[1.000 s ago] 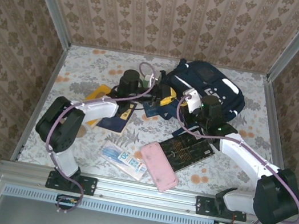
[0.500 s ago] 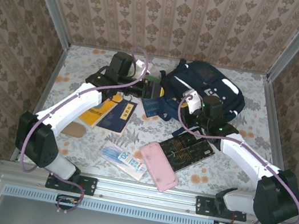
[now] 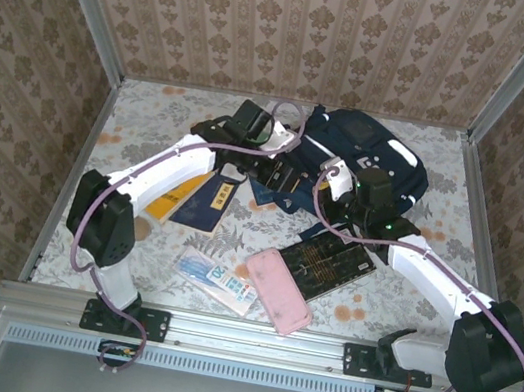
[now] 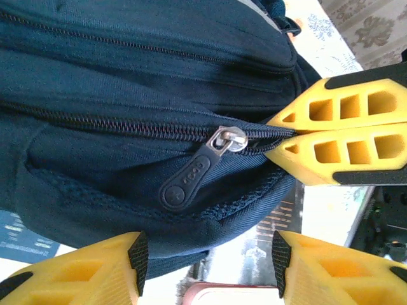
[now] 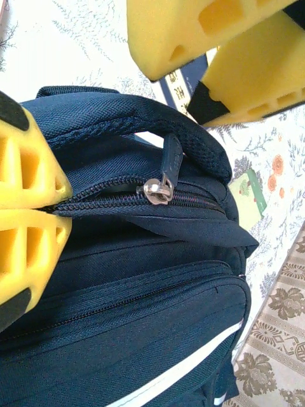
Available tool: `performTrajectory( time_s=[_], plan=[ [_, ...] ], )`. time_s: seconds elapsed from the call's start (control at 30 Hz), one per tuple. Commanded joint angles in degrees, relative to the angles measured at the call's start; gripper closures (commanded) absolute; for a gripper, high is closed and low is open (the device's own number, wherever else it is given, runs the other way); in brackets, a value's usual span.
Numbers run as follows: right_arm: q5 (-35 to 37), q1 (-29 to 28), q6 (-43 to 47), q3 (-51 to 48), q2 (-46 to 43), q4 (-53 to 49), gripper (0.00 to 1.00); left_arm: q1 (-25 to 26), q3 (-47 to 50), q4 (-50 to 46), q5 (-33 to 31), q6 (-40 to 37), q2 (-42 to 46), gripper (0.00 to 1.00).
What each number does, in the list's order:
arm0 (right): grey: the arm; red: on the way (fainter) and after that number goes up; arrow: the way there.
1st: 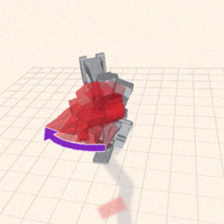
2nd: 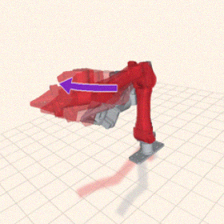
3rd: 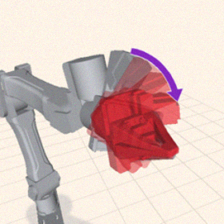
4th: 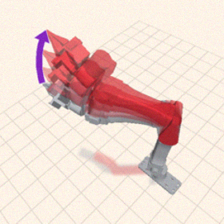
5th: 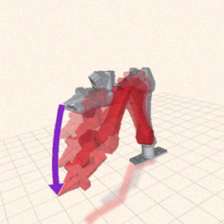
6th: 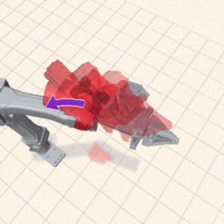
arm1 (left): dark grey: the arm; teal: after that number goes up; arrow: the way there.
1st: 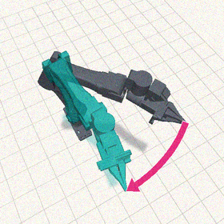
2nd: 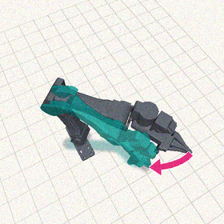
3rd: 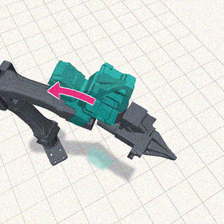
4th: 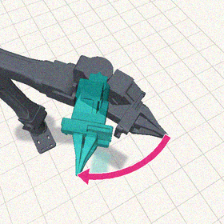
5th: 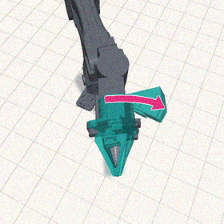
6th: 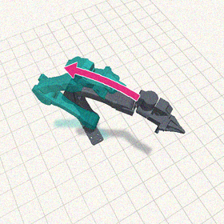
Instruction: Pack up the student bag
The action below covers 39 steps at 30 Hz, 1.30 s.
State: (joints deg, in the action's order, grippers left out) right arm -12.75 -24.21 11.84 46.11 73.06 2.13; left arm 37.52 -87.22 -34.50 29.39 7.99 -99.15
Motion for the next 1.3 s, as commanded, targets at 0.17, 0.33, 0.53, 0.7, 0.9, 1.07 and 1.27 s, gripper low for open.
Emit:
performTrajectory(
  time_s=[0.17, 0.33, 0.53, 0.7, 0.9, 1.07, 1.27],
  plan=[
    [-3.6, -0.1, -0.7, 0.3, -2.5, 3.8, 1.00, 3.4, -3.8, -1.2, -12.7, -13.0, -0.7, 0.44],
    [-3.4, 0.0, -1.0, 0.2, -2.6, 4.1, 1.00, 5.2, -3.4, -0.7, -15.4, -22.0, -1.0, 0.44],
    [-3.8, 0.0, -1.6, -0.1, -2.7, 4.6, 1.00, 5.9, -1.6, 3.8, -16.6, -23.9, -1.8, 0.43],
    [-3.9, -0.1, -1.9, -0.1, -3.2, 4.7, 1.00, 5.9, -1.7, 5.1, -17.8, -23.2, -4.0, 0.47],
    [-3.8, 0.0, -2.1, -0.3, -3.4, 4.8, 1.00, 5.3, -0.6, 7.2, -20.6, -23.0, -4.3, 0.68],
    [-3.5, -0.1, -2.1, -0.2, -3.4, 4.5, 1.00, 5.0, -0.2, 8.2, -23.0, -24.2, -3.4, 0.87],
    [-2.6, -0.1, -1.6, 0.0, -3.8, 3.8, 1.00, 4.5, 1.7, 9.9, -25.6, -25.0, -1.8, 1.00]
  ],
)
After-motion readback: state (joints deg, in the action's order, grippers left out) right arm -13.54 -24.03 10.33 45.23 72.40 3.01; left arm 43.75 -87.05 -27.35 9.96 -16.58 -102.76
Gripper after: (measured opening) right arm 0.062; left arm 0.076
